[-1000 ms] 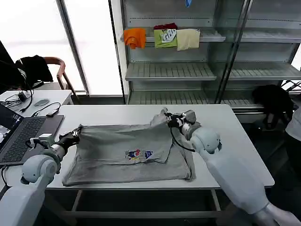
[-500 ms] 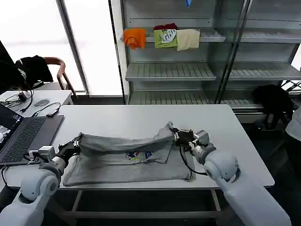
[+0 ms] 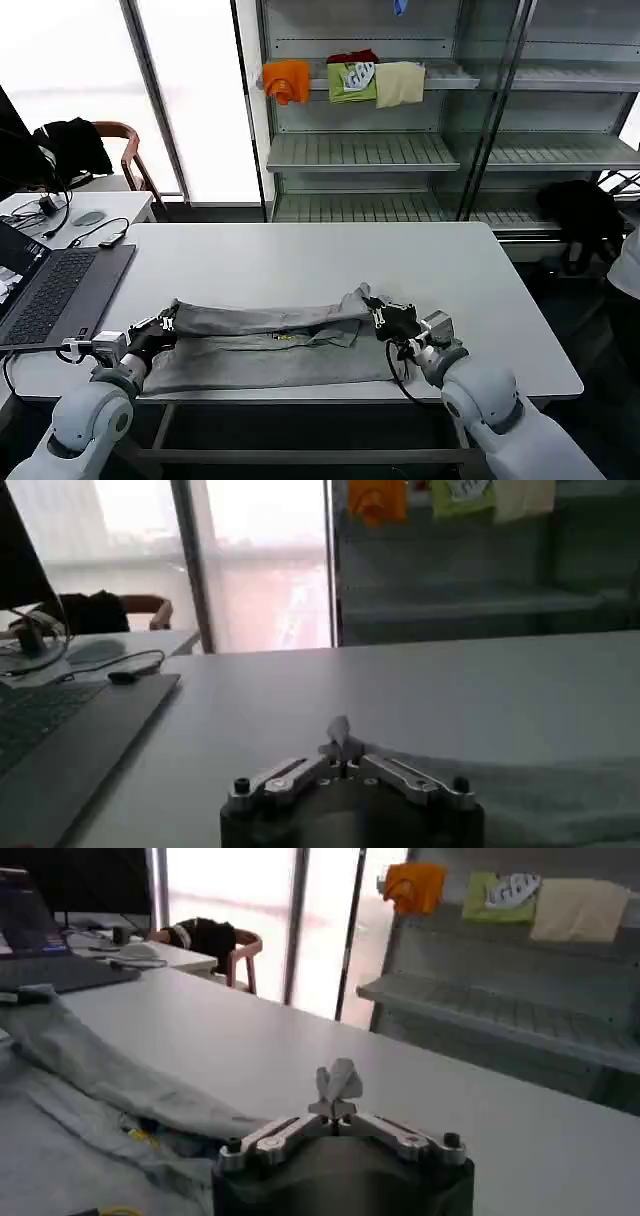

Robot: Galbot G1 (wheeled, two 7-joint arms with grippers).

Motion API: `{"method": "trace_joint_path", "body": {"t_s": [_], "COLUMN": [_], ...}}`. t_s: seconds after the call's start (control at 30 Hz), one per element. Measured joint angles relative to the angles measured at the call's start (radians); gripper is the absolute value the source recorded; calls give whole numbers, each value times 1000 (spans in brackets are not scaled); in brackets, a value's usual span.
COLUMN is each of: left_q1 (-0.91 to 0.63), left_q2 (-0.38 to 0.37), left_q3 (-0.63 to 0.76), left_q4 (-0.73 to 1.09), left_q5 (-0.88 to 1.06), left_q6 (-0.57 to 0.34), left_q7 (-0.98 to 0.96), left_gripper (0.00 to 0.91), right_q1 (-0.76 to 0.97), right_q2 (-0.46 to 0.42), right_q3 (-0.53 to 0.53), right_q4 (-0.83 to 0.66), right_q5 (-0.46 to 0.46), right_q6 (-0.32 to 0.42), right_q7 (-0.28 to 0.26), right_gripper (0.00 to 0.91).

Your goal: Fold and organize the clothes.

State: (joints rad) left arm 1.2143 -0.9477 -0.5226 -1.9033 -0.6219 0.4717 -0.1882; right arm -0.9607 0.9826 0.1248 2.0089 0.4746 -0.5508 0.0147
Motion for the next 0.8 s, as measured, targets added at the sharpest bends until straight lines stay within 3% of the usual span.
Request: {"method": "trace_joint_path", "body": {"t_s": [0.8], "left_q1": [77], "left_q2": [-18], "left_q3": [-9], "left_q4": [-37], "left_q5": [61], "left_q6": [5], "left_q7": [-68], "left_gripper": [50], "right_q1": [-139], "right_q2": [36], "right_q3": [-10], "right_q4": [66], "right_q5": [1], "right_q6": [20], "right_q7": [240], "right_gripper": [0]}}
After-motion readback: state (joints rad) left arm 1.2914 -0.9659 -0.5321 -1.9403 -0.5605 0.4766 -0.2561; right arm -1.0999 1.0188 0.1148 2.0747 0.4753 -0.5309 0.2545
